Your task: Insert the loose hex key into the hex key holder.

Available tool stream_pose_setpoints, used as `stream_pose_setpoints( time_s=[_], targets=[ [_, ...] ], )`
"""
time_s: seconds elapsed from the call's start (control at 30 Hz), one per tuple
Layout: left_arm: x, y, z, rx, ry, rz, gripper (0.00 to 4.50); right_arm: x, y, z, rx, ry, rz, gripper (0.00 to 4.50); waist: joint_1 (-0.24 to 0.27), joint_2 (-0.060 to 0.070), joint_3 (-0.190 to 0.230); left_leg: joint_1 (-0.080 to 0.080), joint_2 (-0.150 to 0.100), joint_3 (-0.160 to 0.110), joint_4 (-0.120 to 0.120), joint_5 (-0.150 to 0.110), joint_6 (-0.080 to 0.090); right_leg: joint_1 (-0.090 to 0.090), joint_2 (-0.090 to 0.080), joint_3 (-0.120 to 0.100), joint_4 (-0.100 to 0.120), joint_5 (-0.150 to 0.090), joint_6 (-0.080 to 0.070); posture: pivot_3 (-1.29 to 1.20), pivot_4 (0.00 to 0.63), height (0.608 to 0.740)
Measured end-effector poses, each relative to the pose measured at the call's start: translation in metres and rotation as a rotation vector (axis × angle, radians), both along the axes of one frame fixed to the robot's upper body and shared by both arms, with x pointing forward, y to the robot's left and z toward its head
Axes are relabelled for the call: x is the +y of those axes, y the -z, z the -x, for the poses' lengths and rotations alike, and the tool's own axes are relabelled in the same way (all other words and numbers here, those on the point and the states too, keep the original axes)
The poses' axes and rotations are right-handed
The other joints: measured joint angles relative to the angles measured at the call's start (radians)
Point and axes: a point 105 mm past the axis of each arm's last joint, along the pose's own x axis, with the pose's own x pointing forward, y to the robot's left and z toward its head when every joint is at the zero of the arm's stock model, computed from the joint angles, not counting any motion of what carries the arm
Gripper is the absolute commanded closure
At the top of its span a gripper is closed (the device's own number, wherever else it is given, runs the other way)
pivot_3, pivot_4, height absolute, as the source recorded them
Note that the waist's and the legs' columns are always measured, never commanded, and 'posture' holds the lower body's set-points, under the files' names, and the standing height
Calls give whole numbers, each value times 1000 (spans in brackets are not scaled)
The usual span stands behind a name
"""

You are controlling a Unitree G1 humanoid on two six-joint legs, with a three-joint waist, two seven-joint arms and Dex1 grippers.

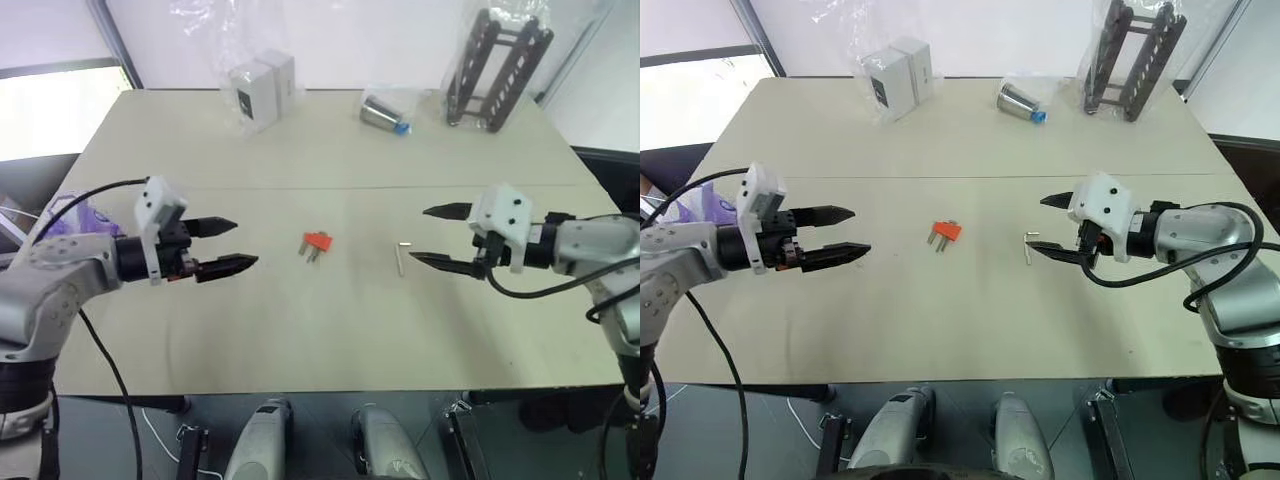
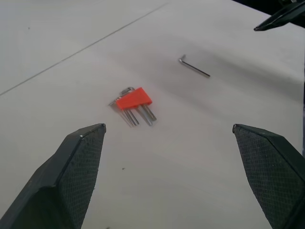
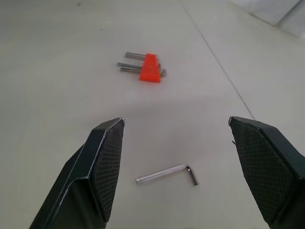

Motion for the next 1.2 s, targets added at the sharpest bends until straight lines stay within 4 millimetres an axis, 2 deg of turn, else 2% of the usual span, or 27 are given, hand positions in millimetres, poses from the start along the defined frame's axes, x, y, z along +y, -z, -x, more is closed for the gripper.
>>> stream_pose_setpoints(
  time_s=[0.97,1.07,1.2],
  targets=[
    [-1,6,-4,3,-8,-4,48,12,-3,-12,-12,-54,14,868,0,0,0,-3,0,0,0,0,0,-3,0,0,0,0,1,0,150,740],
    [-3,7,-5,2,-12,9,48,18,2,-15,4,-60,-30,868,0,0,0,-3,0,0,0,0,0,-3,0,0,0,1,1,0,150,740],
    [-6,12,-6,11,-14,14,48,33,19,-20,51,-80,-84,868,-2,0,0,-3,0,0,1,0,0,-3,1,0,1,1,1,0,150,740]
  ],
)
